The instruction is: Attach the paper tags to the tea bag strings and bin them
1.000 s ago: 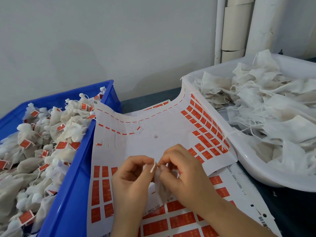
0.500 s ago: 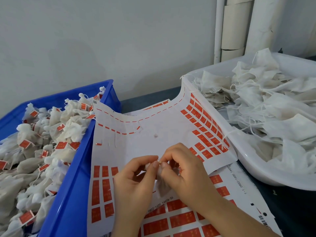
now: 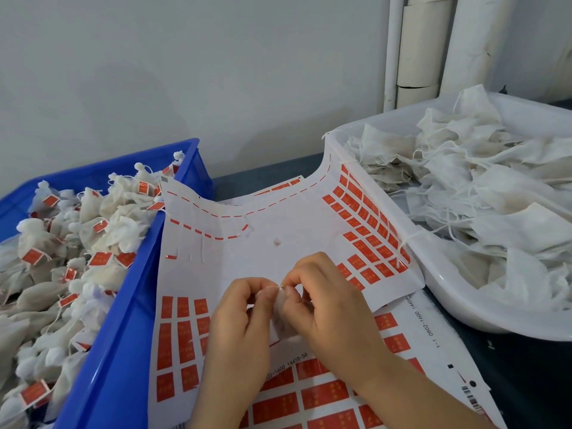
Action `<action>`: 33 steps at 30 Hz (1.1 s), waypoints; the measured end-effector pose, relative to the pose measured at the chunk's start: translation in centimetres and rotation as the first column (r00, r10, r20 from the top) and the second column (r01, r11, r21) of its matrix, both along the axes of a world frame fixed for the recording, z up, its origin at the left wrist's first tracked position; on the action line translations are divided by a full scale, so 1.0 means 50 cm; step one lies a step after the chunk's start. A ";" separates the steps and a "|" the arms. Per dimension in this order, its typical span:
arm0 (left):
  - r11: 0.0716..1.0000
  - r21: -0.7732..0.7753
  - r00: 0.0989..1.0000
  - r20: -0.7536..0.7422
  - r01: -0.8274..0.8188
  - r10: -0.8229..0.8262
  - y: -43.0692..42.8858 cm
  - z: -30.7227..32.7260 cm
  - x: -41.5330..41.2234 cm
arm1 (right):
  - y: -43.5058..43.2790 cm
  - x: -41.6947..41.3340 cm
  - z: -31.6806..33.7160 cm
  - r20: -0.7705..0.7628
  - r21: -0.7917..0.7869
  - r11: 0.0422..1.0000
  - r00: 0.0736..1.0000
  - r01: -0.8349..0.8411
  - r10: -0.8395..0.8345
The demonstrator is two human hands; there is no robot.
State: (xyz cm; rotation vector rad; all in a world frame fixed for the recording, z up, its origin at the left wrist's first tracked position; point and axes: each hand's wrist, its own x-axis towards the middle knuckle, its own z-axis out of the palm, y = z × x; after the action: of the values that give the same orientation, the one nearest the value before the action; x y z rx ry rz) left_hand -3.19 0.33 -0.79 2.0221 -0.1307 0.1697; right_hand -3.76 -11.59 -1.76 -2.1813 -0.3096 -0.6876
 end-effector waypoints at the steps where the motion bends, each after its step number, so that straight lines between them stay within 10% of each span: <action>1: 0.995 -0.093 0.997 -0.067 0.018 -0.024 0.002 0.004 0.001 | 0.001 0.000 0.001 0.014 -0.010 1.000 1.000 0.006 -0.006; 7: 0.759 -0.646 0.862 -0.337 0.080 -0.378 0.015 0.026 0.004 | 0.000 -0.002 0.001 0.044 -0.014 0.999 0.999 -0.029 0.030; 24: 0.803 -0.596 0.903 -0.334 0.019 -0.270 0.011 0.014 0.009 | -0.010 -0.008 -0.006 -0.056 0.163 0.986 0.997 -0.037 0.047; 33: 0.945 -0.325 0.949 -0.287 0.034 -0.133 0.007 0.003 0.006 | -0.012 -0.008 -0.003 -0.096 0.232 0.972 0.993 -0.048 0.072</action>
State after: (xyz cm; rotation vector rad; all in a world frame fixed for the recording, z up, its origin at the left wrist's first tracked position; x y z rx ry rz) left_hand -2.87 0.68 -0.63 1.6932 0.0074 -0.1705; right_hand -4.14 -12.21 -1.92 -1.9713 -0.2292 -0.5455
